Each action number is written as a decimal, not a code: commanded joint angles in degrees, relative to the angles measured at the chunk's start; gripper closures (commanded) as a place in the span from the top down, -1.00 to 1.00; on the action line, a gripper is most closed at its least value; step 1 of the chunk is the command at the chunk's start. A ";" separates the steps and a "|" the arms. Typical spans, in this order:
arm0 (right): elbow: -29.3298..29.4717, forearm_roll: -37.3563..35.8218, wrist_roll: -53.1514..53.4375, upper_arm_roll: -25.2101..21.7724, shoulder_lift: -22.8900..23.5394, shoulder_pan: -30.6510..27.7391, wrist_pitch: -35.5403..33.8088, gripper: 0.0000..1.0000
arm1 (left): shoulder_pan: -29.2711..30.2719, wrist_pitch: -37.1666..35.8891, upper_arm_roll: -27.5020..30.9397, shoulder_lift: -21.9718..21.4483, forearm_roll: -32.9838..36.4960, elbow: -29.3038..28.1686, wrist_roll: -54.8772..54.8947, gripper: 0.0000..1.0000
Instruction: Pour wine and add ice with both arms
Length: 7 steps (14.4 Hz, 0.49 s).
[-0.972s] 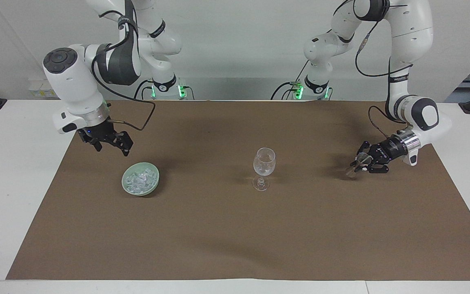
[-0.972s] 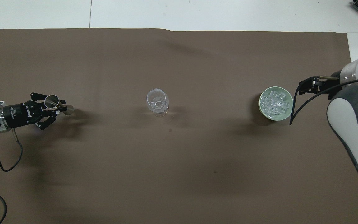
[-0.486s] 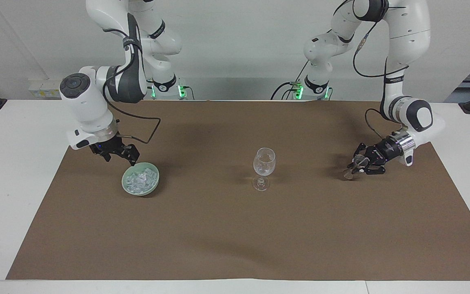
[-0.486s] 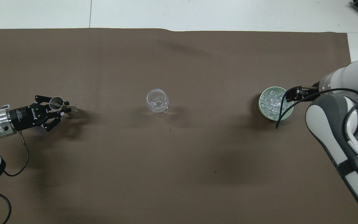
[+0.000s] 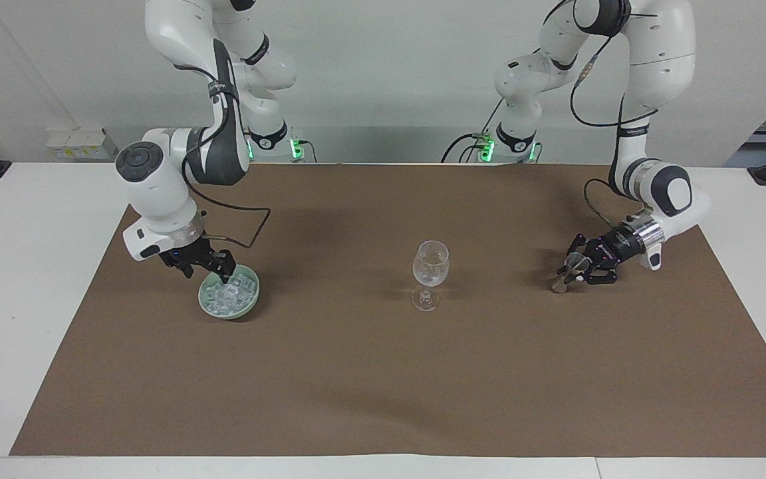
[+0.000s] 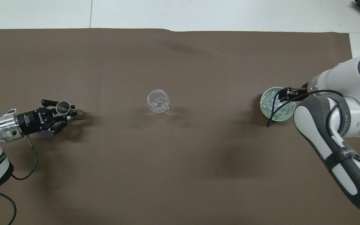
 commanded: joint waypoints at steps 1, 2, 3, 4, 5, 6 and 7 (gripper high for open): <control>-0.87 1.50 -1.81 0.11 1.55 0.91 2.14 0.72 | -0.77 1.89 0.36 -1.23 -1.84 -2.08 3.02 -1.00; -0.96 1.50 -1.81 0.20 1.90 0.91 2.49 0.72 | -0.68 1.72 0.36 -1.23 -2.45 -2.17 3.73 -1.00; -1.40 1.50 -1.99 0.20 2.52 1.00 3.88 0.71 | -0.77 1.80 0.36 -1.23 -2.54 -2.26 4.26 -1.00; -2.10 1.50 -1.99 0.28 2.70 1.00 5.11 0.71 | -0.85 1.80 0.36 -1.23 -2.54 -2.35 4.44 -1.00; -2.45 1.50 -2.08 0.28 2.70 1.00 5.47 0.69 | -0.86 1.80 0.36 -1.32 -2.54 -2.53 4.70 -1.00; -2.46 1.50 -2.08 0.28 2.70 0.91 5.39 0.68 | -0.77 1.80 0.36 -1.32 -2.54 -2.53 4.88 -1.00; -2.46 1.50 -1.99 0.28 2.70 1.00 5.39 0.68 | -0.77 1.72 0.45 -1.32 -2.54 -2.53 4.97 -1.00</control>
